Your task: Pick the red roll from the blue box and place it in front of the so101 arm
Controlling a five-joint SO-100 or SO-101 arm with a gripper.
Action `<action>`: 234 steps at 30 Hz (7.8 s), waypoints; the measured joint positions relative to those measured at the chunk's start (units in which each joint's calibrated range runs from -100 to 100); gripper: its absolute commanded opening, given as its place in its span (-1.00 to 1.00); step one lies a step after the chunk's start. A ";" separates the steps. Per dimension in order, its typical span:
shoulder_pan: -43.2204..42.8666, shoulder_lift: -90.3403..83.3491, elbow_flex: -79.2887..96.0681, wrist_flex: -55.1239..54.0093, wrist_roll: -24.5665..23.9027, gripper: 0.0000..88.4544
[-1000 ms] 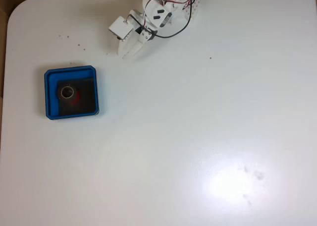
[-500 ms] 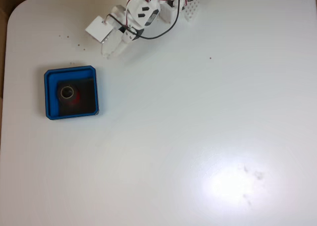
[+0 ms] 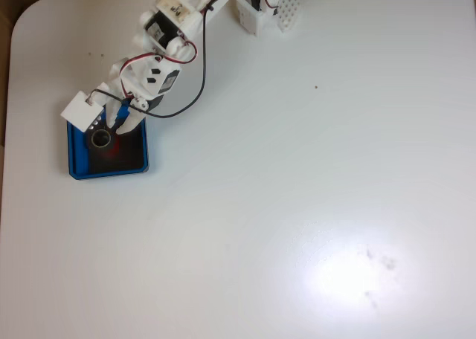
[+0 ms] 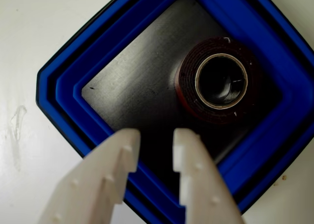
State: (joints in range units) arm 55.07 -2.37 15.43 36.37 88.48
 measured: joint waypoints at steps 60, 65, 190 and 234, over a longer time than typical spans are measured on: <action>3.46 29.38 -16.14 -0.90 0.00 -0.99; 3.46 29.38 -16.14 -0.90 0.00 -0.99; -42.36 -35.90 30.40 15.02 0.17 -0.85; -56.11 -93.23 83.68 1.97 0.00 -0.85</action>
State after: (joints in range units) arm -1.04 -95.60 99.10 38.34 88.48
